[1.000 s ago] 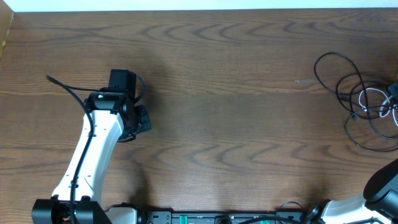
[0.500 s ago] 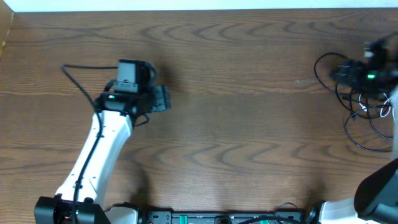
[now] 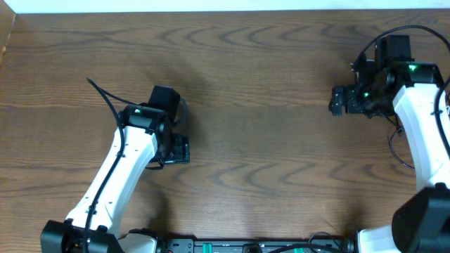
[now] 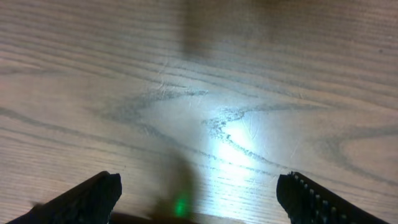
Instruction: Untangle cables
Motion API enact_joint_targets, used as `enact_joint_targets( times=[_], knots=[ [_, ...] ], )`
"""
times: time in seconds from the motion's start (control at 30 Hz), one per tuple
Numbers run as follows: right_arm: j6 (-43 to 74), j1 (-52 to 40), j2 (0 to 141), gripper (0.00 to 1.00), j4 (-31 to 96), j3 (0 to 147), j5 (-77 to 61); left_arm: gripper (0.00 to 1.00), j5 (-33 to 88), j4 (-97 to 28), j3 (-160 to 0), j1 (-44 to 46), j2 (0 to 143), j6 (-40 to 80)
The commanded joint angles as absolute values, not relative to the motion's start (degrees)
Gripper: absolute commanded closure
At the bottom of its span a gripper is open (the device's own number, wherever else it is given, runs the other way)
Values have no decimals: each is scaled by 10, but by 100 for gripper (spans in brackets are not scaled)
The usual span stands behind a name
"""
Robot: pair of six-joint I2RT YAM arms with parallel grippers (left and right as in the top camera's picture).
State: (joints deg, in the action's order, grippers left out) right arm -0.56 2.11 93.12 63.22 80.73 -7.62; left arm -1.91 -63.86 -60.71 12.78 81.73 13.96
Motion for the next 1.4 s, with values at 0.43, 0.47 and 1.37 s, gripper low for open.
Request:
enact_joint_targets(
  times=[0.43,0.47,1.37],
  knots=[
    [34,17,465,1,448,497,-76,13,-22,-579,-601,170,453,108],
    [34,17,451,1,448,492,-76,13,-22,-580,-601,170,441,108],
    [34,17,424,1,504,489,-76,12,-101,-576,-515,170,408,177]
  ],
)
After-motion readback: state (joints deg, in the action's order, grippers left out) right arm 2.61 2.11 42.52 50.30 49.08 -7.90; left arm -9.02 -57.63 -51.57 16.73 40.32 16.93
